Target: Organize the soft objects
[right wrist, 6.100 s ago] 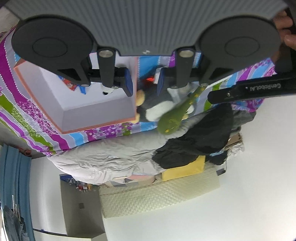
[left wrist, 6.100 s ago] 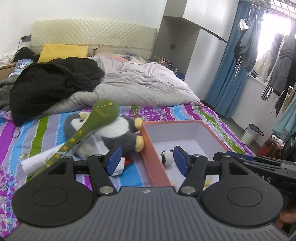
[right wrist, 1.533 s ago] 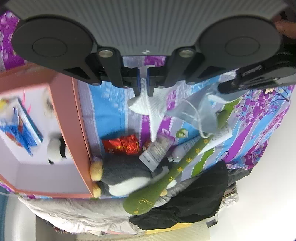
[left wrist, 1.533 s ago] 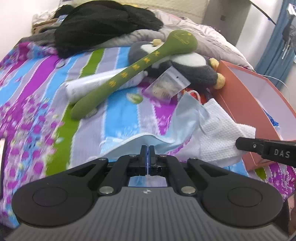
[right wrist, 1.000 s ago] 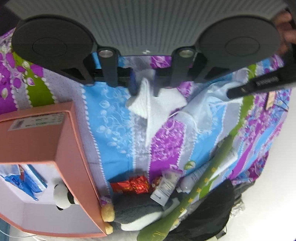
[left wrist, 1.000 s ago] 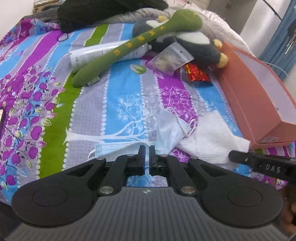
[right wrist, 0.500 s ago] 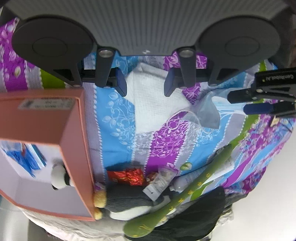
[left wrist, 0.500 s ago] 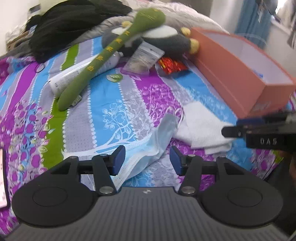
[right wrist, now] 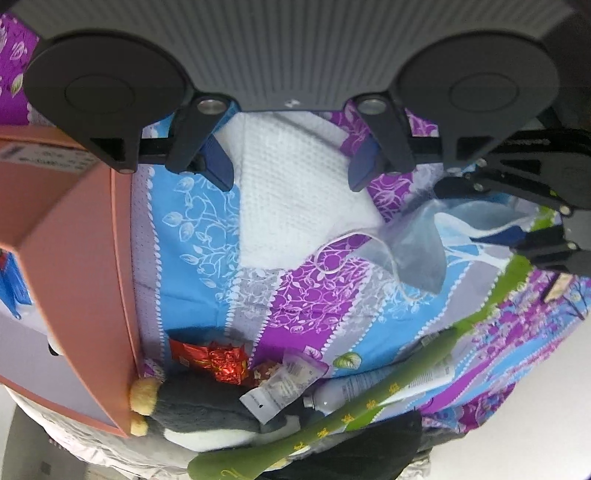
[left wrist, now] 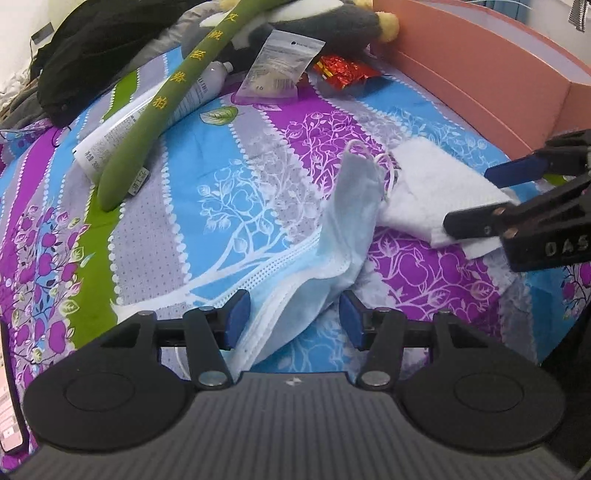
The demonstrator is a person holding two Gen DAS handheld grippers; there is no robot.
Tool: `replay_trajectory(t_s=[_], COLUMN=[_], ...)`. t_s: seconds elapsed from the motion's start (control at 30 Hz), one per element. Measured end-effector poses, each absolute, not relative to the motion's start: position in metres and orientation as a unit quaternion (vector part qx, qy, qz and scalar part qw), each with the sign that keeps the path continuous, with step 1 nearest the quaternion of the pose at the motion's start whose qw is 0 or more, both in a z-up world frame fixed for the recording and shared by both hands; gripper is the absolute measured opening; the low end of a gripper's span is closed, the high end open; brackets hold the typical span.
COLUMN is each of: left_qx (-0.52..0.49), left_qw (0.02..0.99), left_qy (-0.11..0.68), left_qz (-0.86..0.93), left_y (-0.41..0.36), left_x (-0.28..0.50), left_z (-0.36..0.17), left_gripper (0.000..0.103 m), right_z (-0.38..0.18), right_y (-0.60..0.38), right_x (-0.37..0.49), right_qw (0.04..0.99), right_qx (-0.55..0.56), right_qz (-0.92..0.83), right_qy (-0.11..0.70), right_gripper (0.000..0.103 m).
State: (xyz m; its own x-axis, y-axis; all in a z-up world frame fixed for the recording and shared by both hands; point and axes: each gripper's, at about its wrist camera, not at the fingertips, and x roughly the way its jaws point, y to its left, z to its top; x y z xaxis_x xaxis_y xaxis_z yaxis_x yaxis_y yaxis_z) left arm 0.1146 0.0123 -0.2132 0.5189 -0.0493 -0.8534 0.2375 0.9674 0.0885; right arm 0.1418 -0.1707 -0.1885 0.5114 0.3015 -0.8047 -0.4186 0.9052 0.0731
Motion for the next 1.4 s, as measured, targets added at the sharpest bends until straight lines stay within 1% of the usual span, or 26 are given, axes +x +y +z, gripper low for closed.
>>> replay_trajectory(t_s=[0.03, 0.07, 0.1, 0.17, 0.2, 0.23, 0.27, 0.33, 0.4, 0.43, 0.5, 0.93, 1.23, 1.4], left_qx=[0.093, 0.087, 0.081, 0.070, 0.063, 0.057, 0.051, 0.036, 0.017, 0.009, -0.002, -0.076, -0.092, -0.103], left_qw=[0.867, 0.867, 0.868, 0.869, 0.869, 0.869, 0.870, 0.870, 0.871, 0.872, 0.876, 0.886, 0.894, 0.904], left_qy=[0.483, 0.483, 0.483, 0.484, 0.484, 0.485, 0.485, 0.486, 0.487, 0.485, 0.479, 0.456, 0.436, 0.413], left_qz=[-0.083, -0.082, -0.081, -0.078, -0.077, -0.076, -0.073, -0.068, -0.063, -0.061, -0.055, -0.032, -0.038, -0.045], left_y=[0.013, 0.014, 0.015, 0.016, 0.016, 0.016, 0.016, 0.016, 0.017, 0.017, 0.018, 0.023, 0.016, 0.009], left_x=[0.116, 0.117, 0.118, 0.119, 0.120, 0.120, 0.120, 0.120, 0.120, 0.119, 0.117, 0.103, 0.095, 0.097], left_z=[-0.213, -0.213, -0.213, -0.212, -0.211, -0.210, -0.209, -0.208, -0.205, -0.203, -0.198, -0.166, -0.137, -0.111], left_gripper=[0.056, 0.048, 0.045, 0.032, 0.028, 0.023, 0.020, 0.014, 0.011, 0.010, 0.008, 0.007, 0.007, 0.007], right_z=[-0.191, -0.194, -0.195, -0.197, -0.197, -0.196, -0.196, -0.194, -0.192, -0.191, -0.188, -0.158, -0.123, -0.102], right_y=[-0.169, -0.168, -0.167, -0.165, -0.164, -0.165, -0.165, -0.166, -0.165, -0.165, -0.164, -0.165, -0.178, -0.187], right_x=[0.143, 0.144, 0.143, 0.141, 0.141, 0.141, 0.141, 0.141, 0.140, 0.140, 0.138, 0.119, 0.104, 0.101], right_qw=[0.865, 0.862, 0.861, 0.861, 0.861, 0.861, 0.862, 0.863, 0.863, 0.863, 0.865, 0.888, 0.907, 0.916], right_qx=[-0.069, -0.072, -0.075, -0.083, -0.084, -0.083, -0.081, -0.077, -0.079, -0.081, -0.084, -0.064, -0.031, -0.018], right_qz=[0.211, 0.216, 0.218, 0.221, 0.223, 0.222, 0.220, 0.218, 0.219, 0.218, 0.214, 0.185, 0.174, 0.170], right_qy=[0.450, 0.452, 0.453, 0.450, 0.450, 0.449, 0.449, 0.450, 0.449, 0.448, 0.446, 0.415, 0.381, 0.364], right_gripper=[0.070, 0.070, 0.068, 0.063, 0.059, 0.051, 0.047, 0.030, 0.020, 0.015, 0.012, 0.011, 0.011, 0.011])
